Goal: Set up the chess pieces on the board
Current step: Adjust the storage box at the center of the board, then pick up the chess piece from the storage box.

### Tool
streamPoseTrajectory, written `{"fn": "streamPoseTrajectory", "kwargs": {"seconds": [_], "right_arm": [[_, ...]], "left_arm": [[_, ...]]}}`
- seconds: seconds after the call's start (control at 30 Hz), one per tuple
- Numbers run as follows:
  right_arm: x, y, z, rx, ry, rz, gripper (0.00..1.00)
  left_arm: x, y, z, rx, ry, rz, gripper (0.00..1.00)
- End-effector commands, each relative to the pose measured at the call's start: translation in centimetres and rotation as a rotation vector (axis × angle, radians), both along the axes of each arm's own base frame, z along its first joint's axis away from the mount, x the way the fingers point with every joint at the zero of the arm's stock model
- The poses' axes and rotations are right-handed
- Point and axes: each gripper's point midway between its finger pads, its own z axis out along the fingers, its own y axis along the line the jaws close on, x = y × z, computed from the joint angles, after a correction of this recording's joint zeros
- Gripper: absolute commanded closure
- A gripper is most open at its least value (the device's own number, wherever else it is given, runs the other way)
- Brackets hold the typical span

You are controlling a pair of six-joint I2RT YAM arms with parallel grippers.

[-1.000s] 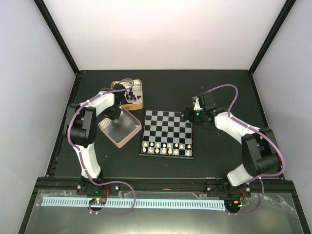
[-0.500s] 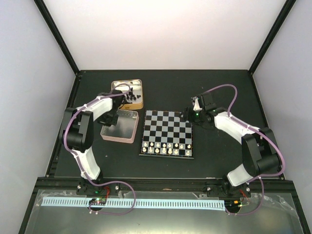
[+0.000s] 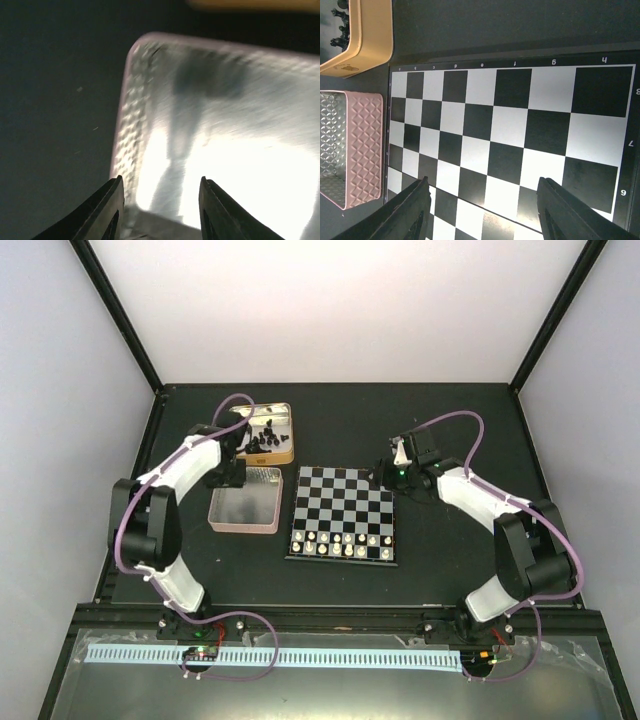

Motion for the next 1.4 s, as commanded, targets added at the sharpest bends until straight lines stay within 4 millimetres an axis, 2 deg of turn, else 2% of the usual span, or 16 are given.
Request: {"fn": "streamPoseTrajectory", "kwargs": {"seconds": [0.0,0.13,0.27,0.37,0.5,0.8,1.1,1.23,1.37], "right_arm": [[0.4,0.2,0.3,0.011,-0.01,-0.018,0.41],[0.5,0.3,-0.2,0.018,0.012,-0.032,0.42],[0.6,0.3,-0.3,0.02,0.017,-0.04,0.43],[0.6,0.3,-0.1,0.021,0.016,-0.047,0.43],[0.5,0.2,-0.2,0.017,0.023,-0.048,0.43],[0.4,0.0,-0.6,0.006,0.032,-0.056,0.44],[0.2,-0.2,-0.6,0.001,0.034,-0.06,0.44],[0.2,-0.1,-0.5,0.004,0.032,-0.059,0.44],[0.2,-0.2,-0.4,0.004,0.028,-0.059,0.44]], "left_arm": [[4.4,-4.7,4.1,-0.309,-0.242,0.064,0.57],[6.5,-8.8,3.4,-0.577,-0.304,0.147,0.6],[7.0,-11.5,1.0,-0.773,-0.285,0.29,0.67],[7.1,-12.0,-0.9,-0.822,-0.297,0.377,0.65],[6.9,-11.4,-3.1,-0.771,-0.255,0.452,0.65],[6.9,-11.7,-4.3,-0.824,-0.269,0.551,0.62],[6.2,-12.1,-5.6,-0.91,-0.263,0.716,0.73],[7.2,-12.3,-5.8,-0.933,-0.274,0.723,0.77],[7.3,-12.4,-6.6,-0.931,-0.26,0.739,0.85]]}}
